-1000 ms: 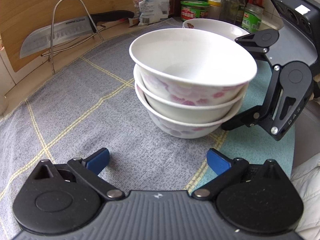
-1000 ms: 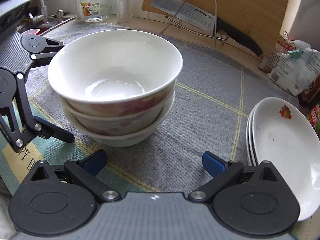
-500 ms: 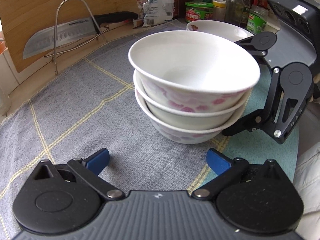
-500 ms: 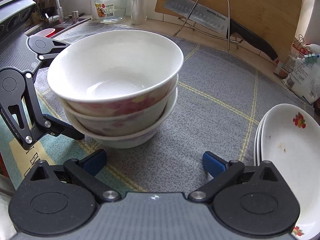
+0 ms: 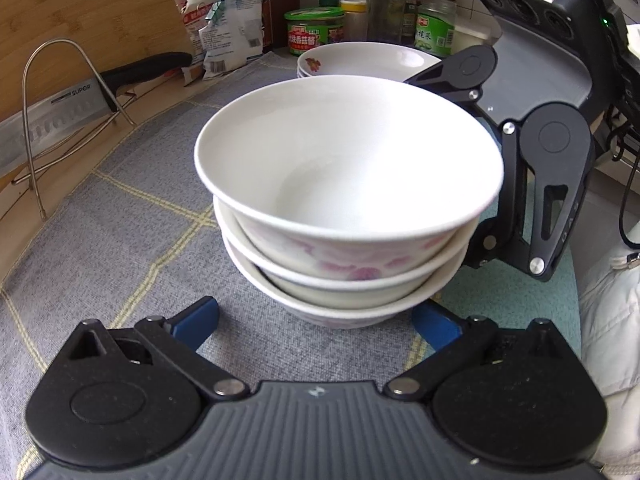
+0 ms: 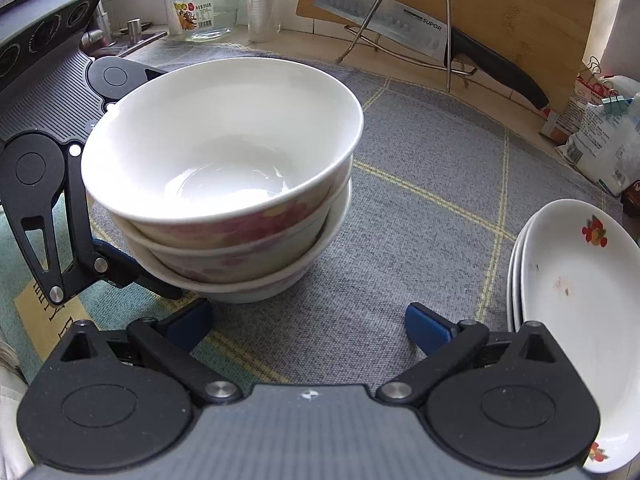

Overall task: Organize plates and bowls
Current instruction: 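Grip the three-bowl stack from both sides with the left and right grippers, then lift the bowl stack with both grippers and carry it over the plate stack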

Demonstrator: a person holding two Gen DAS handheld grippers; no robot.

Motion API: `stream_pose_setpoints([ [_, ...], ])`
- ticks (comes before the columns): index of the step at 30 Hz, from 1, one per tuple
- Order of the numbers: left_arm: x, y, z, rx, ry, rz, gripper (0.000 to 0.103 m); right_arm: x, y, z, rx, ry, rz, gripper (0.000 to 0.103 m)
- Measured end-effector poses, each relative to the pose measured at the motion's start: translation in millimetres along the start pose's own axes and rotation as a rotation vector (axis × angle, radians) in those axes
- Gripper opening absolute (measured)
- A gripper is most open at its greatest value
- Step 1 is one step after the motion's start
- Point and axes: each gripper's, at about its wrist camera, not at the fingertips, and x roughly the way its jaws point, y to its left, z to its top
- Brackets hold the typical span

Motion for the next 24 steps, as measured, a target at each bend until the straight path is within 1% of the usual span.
stream_pose_setpoints([
  [5, 0.9, 0.7, 2.4, 0.024, 0.006, -0.011, 0.103, 1.3, -0.7, 4.9, -0.067, 0.005, 0.037, 0.103],
  [9, 0.4, -1.5, 5.1, 0.081, 0.011, -0.017, 0.102, -1.3, 1.0, 9.1, -0.123, -0.005, 0.088, 0.101],
  [11, -0.1, -2.4, 6.4, 0.119, 0.014, -0.028, 0.1, -2.3, 3.3, 12.2, -0.157, -0.007, 0.115, 0.097],
  [13, -1.0, -2.9, 5.7, 0.155, 0.018, -0.049, 0.099, -4.1, 7.3, 15.4, -0.199, -0.004, 0.132, 0.091],
  [14, -1.2, -2.5, 5.0, 0.167, 0.019, -0.057, 0.099, -5.1, 9.1, 16.3, -0.221, -0.004, 0.138, 0.089],
  [16, -2.7, -0.9, 3.8, 0.189, 0.02, -0.083, 0.093, -7.1, 11.3, 18.2, -0.251, 0.001, 0.147, 0.086],
  [20, -1.9, 3.7, 3.6, 0.227, 0.022, -0.121, 0.09, -10.0, 13.3, 23.6, -0.289, 0.008, 0.167, 0.084],
  [22, -0.8, 8.2, 3.8, 0.229, 0.025, -0.14, 0.086, -9.9, 13.6, 25.6, -0.304, 0.011, 0.172, 0.084],
  [24, 1.2, 13.5, 5.9, 0.216, 0.034, -0.155, 0.085, -11.2, 13.2, 25.9, -0.31, 0.015, 0.182, 0.084],
])
